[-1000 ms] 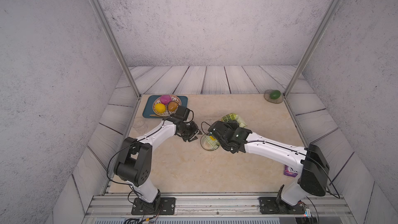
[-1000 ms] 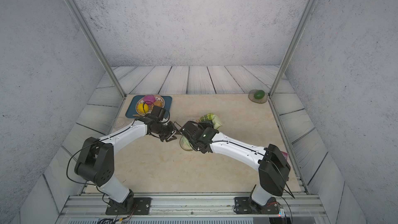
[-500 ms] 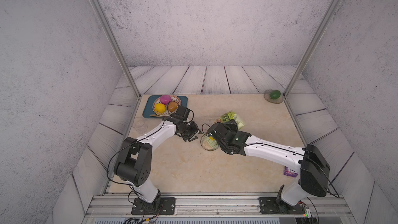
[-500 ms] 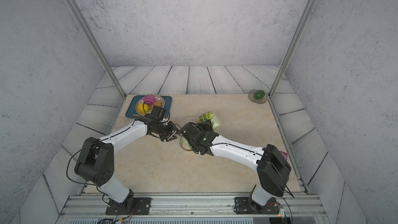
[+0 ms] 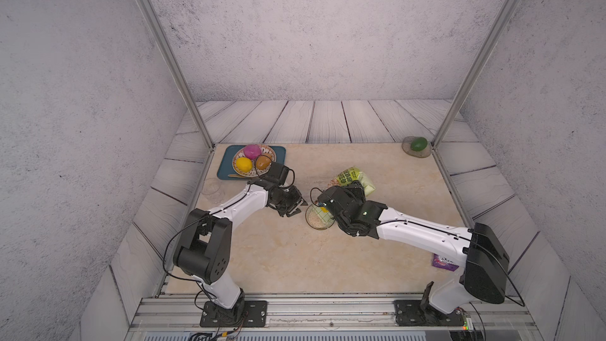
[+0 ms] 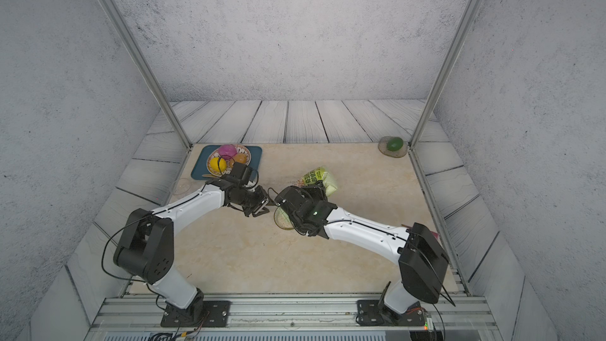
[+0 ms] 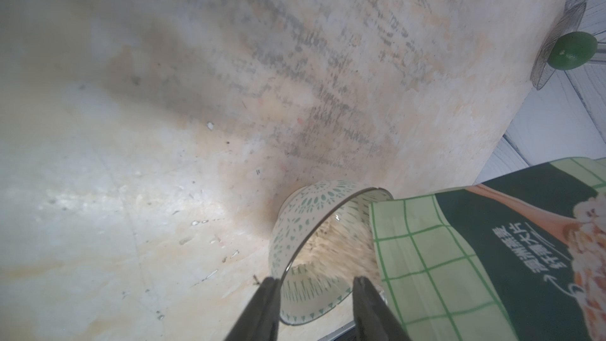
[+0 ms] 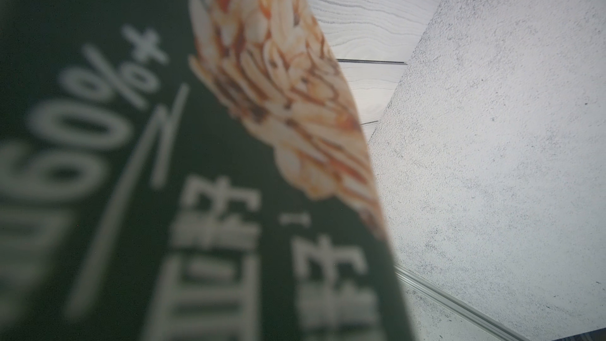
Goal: Pour the oats into the breakfast bowl
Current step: Pour the oats into the bowl.
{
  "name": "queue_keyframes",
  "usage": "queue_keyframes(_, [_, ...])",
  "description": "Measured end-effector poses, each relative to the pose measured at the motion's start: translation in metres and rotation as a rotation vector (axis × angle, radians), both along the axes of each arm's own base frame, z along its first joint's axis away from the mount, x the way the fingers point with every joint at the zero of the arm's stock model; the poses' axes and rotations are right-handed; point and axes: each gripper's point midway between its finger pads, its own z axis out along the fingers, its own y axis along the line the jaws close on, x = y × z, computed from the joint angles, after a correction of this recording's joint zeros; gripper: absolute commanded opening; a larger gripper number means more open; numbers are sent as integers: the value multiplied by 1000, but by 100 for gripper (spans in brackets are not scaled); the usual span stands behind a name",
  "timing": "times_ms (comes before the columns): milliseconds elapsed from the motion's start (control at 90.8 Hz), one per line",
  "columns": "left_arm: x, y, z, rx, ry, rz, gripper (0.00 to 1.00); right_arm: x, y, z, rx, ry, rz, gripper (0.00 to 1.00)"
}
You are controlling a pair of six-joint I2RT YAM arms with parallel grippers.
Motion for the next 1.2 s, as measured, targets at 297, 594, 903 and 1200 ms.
queue_keyframes(297, [0, 1, 0, 3, -1, 3, 41, -2, -5, -8, -36, 9, 0, 0])
queue_keyframes(594, [0, 1, -2, 7, 1, 5, 41, -2, -4, -7, -44, -5, 16, 0])
queue_keyframes(903, [-2, 3, -5, 13, 10, 12, 40, -2, -1, -4, -57, -15, 32, 0])
queue_keyframes(1200, [-1, 3, -5, 14, 10, 14, 40, 0, 5, -1, -92, -34, 70, 0])
